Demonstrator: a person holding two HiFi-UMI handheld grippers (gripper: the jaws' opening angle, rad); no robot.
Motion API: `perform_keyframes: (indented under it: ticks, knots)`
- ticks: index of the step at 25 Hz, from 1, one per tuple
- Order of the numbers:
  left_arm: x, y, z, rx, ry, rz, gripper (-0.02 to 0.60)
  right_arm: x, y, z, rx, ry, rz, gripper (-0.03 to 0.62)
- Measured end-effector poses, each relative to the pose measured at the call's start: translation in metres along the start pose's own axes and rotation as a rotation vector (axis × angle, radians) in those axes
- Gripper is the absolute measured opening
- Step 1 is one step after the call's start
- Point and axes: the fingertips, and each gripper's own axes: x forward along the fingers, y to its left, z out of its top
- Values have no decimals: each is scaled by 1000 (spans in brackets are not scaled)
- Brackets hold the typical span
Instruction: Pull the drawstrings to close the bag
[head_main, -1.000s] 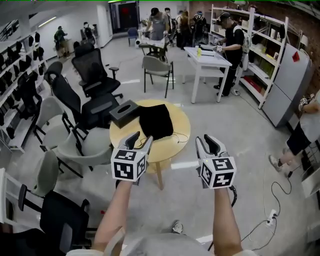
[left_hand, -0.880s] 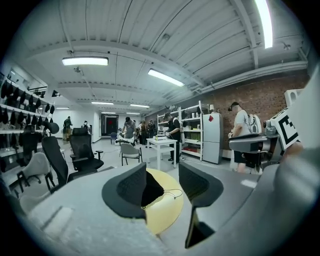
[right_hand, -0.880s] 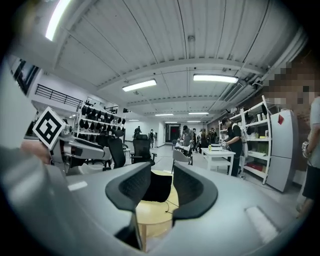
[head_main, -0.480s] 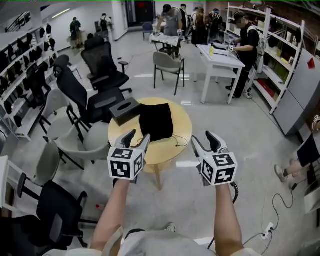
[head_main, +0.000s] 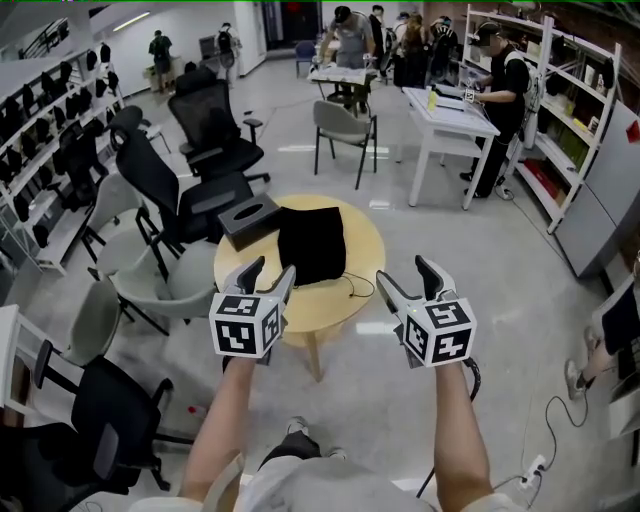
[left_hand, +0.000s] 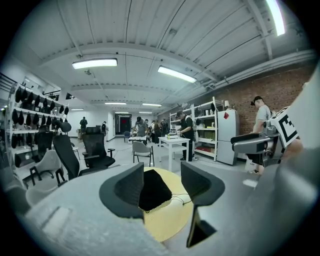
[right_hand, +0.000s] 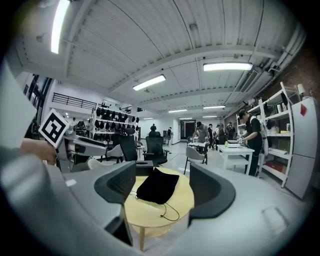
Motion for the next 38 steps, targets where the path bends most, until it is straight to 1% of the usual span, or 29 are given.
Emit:
perform_keyframes:
  ticks: [4,10,17,22,27,32,38]
  knots:
    - [14,-1,1,13,5,0,238,10,-9,2,-7,-5,2,321]
    - [41,14,7,7,-3,10,238,39,-19,7,-14,-14,23,321]
    - [86,60,10,-15,0,26,238,107,-22,12,-18,0,44,321]
    - [127,98,23,-32,-2,33,238,163,-26,29,-33,10,58,321]
    - [169,134,37,-39,-5,24,238,217,-34,43,-40,22,49,321]
    - [200,174,46,-46,-9,26,238,268,-33,57,-44,20,50,321]
    - [228,208,51,-48,-7,19,238,312,-32,63,-61,32,40,321]
